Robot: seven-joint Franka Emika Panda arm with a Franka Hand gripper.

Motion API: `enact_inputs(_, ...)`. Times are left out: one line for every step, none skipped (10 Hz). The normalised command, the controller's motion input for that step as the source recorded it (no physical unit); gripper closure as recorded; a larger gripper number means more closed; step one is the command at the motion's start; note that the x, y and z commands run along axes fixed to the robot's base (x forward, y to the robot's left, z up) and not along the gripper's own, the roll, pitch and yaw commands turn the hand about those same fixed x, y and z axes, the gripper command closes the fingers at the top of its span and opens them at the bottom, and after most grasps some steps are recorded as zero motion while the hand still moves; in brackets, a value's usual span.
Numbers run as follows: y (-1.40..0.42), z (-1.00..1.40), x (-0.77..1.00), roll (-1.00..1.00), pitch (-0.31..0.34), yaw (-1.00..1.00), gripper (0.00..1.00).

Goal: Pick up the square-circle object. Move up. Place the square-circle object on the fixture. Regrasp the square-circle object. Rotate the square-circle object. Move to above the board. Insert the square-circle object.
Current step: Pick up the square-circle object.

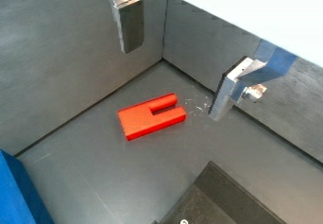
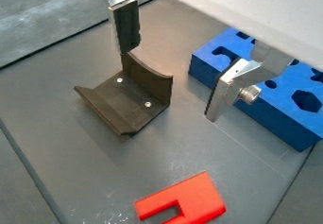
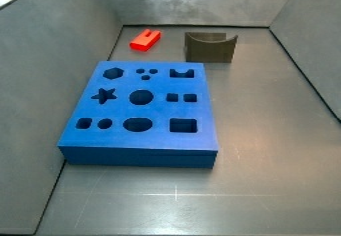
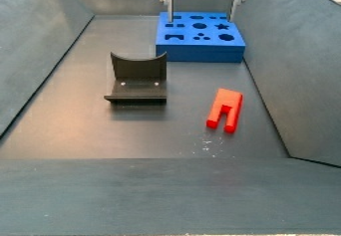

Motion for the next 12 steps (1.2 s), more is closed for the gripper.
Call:
enact_inputs(-0.02,-0.05,0.00,0.00,0.000,0.00,0.00)
enact_inputs(0.00,-0.56,-0.15,0.00,-0.123,-0.22,0.00)
enact_inputs(0.10,-0.82,-0.24,0.00,-0.156,-0.46,0.00)
enact_inputs(0.13,-0.74,-0.33,-0.01,-0.186,-0.71,0.00)
enact_inputs(0.09,-0.73,-0.23,0.00,-0.183,-0.84,0.00)
enact_inputs(0.15,-0.64,-0.22,0.00,-0.143,-0.76,0.00)
enact_inputs(0.12,-0.59,-0.03,-0.01,-0.149,-0.67,0.00)
enact_inputs(0.10,-0.71,-0.03,0.00,-0.171,-0.55,0.00)
enact_inputs(0.15,-0.80,-0.09,0.00,-0.161,-0.41,0.00)
enact_inputs(0.07,-0.86,-0.11,0.00,-0.163,-0.23,0.00)
enact_inputs(0.07,-0.87,-0.28,0.00,-0.174,-0.23,0.00)
enact_inputs(0.08,-0.77,-0.40,0.00,-0.180,-0.16,0.00)
